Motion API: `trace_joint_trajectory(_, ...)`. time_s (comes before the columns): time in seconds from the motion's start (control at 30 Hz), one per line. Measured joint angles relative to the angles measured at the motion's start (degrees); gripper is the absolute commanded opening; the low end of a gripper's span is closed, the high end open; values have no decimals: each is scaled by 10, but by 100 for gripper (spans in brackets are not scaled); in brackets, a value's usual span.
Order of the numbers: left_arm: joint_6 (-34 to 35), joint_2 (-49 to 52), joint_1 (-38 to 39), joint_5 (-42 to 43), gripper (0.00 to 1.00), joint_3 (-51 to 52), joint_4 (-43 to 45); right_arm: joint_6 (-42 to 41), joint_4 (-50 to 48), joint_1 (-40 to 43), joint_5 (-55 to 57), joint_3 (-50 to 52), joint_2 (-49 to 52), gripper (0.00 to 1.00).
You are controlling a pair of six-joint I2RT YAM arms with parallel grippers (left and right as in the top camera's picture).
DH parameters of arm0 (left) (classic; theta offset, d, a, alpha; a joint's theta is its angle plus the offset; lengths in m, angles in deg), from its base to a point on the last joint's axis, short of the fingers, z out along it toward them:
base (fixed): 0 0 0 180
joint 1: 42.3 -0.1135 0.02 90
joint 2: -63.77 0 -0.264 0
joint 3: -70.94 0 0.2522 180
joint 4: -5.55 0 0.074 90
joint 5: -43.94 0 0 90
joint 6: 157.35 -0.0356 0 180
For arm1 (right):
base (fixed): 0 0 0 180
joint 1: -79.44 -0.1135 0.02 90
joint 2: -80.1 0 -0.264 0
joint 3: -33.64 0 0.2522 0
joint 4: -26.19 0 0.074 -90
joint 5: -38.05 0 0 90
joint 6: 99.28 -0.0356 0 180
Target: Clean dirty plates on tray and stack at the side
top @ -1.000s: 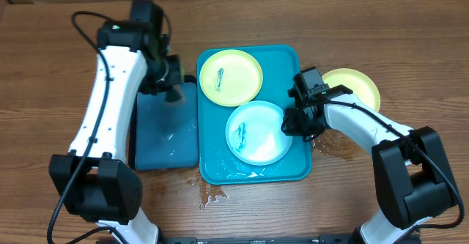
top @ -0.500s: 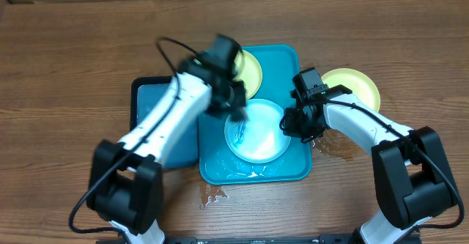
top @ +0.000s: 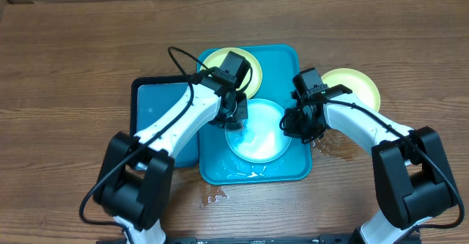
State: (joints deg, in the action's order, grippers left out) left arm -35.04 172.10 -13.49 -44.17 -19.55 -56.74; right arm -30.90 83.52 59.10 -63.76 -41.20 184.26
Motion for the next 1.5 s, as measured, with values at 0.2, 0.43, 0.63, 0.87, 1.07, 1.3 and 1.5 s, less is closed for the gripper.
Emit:
trace_joint_trajectory(0.2, -21, 60, -1, 75, 4, -1, 43, -2, 1, 0, 0, 0, 0, 4)
trace_joint_trajectory(0.43, -28, 94, 1, 236, 4, -6, 115, -4, 14, 4, 7, 0, 0, 4)
trace_joint_trajectory(0.63, -39, 105, 28, 286, 4, -6, 132, -5, 14, 5, 7, 0, 0, 4)
trace_joint_trajectory(0.87, -26, 106, 35, 201, 4, -52, -50, -4, 14, 2, -1, 0, 0, 4)
trace_joint_trajectory(1.07, -10, 109, 42, -14, 4, -88, -165, -4, 13, 0, -3, 0, 0, 4)
trace_joint_trajectory(1.3, -12, 109, 49, -105, 4, -92, -132, -7, 9, -4, -15, 0, 0, 4)
trace_joint_trajectory(1.5, -27, 110, 38, 10, 4, -89, -22, -9, 10, -4, -12, 0, 0, 4)
